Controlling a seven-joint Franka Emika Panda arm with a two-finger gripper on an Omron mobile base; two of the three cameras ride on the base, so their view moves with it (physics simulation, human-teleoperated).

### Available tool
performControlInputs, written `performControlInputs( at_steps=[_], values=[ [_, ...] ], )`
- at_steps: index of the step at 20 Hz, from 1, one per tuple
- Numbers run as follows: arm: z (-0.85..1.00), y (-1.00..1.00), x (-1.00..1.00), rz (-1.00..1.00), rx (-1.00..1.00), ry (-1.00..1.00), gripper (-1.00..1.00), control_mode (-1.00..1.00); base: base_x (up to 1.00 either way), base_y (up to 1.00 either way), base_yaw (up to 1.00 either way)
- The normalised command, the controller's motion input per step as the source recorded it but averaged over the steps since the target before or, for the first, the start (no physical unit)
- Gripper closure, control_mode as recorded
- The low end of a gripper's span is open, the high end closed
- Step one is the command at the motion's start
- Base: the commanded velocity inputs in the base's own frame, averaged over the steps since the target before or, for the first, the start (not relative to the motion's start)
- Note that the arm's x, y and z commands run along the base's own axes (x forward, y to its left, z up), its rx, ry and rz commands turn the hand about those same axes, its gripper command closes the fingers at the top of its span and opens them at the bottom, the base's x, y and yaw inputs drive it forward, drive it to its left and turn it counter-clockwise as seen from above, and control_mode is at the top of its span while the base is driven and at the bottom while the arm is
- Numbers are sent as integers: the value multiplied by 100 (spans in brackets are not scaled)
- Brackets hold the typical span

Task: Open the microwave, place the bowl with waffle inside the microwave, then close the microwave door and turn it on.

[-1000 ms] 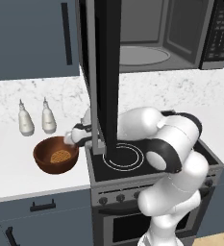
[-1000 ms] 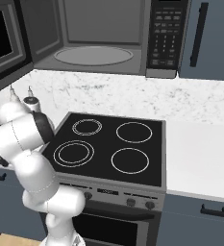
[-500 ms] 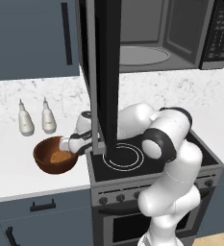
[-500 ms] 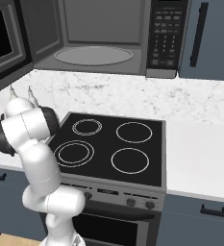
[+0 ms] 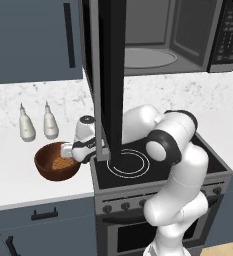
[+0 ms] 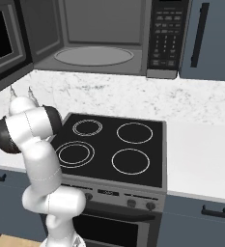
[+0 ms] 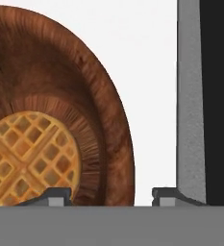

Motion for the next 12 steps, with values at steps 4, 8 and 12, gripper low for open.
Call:
performControlInputs(
  at_steps=[4,8,12],
  values=[
    [-26,0,0,0,0,0,100,-100,0,0,0],
    [-26,0,0,0,0,1,100,-100,0,0,0],
    [-11,-9,-1,0,2,0,100,-100,0,0,0]
  ],
)
